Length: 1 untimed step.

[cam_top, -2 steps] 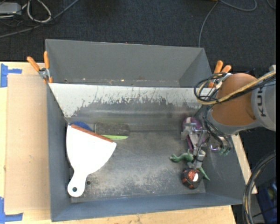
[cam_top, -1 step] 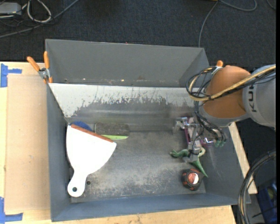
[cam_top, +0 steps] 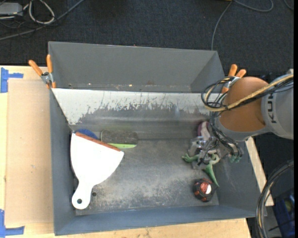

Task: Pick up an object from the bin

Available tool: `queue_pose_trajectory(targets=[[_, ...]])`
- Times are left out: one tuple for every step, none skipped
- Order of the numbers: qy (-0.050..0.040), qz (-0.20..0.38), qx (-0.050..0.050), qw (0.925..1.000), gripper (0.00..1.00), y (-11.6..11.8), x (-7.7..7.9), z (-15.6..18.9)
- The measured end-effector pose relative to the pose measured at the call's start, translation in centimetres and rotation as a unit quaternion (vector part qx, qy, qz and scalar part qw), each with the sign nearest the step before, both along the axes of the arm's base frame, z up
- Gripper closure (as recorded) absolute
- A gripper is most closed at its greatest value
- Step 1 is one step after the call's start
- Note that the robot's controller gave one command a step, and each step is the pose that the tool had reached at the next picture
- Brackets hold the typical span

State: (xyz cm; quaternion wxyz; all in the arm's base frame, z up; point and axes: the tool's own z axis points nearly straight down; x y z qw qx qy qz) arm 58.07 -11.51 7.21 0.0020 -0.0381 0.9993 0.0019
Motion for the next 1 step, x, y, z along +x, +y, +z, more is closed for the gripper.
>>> queue_pose_trajectory(targets=[[0.0, 0.0, 0.0, 1.0, 1.0, 0.0, 0.0, 0.0]])
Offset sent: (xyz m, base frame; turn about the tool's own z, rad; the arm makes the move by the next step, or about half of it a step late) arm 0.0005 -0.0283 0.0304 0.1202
